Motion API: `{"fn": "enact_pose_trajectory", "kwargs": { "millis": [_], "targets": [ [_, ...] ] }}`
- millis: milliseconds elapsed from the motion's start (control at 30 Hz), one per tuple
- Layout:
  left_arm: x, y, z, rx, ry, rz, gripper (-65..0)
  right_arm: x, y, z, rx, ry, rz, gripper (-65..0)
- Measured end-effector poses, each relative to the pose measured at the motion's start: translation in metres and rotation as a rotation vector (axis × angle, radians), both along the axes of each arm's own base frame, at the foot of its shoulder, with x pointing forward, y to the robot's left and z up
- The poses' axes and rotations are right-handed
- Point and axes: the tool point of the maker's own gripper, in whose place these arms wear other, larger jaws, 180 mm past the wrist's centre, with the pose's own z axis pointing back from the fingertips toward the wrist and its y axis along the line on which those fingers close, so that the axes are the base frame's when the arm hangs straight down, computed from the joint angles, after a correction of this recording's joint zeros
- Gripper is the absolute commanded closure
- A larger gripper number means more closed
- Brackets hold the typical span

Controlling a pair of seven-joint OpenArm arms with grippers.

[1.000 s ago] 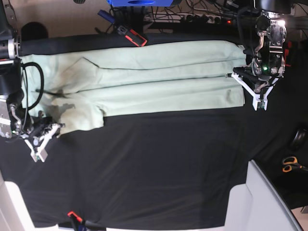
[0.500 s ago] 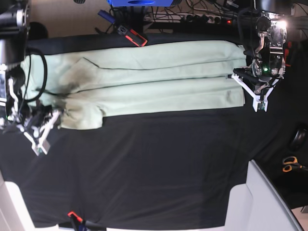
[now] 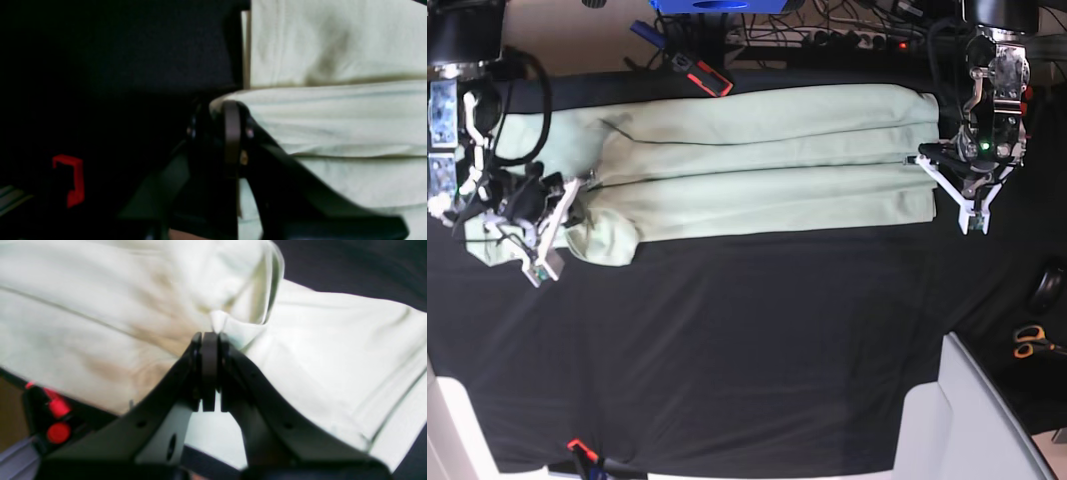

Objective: Fold the T-shirt properly
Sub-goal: 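Fold the sleeve end with the right gripper over onto the shirt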

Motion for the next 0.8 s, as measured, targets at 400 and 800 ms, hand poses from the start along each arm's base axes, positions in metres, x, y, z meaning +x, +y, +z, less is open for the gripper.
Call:
{"fn": "enact_pose_trajectory", "kwargs": {
  "millis": [400,800],
  "targets": [
    [0.001,0.001,0.000,0.002,-0.001,0.001,-9.2,-0.053,0.009,0.006,-0.030,0.024,0.054,0.0],
    [0.005,0.002,0.002,0.005,-0.009,0.002,-9.2,-0.083,0.008,-0.005,-0.030,0.086,0.058,0.0]
  ]
}}
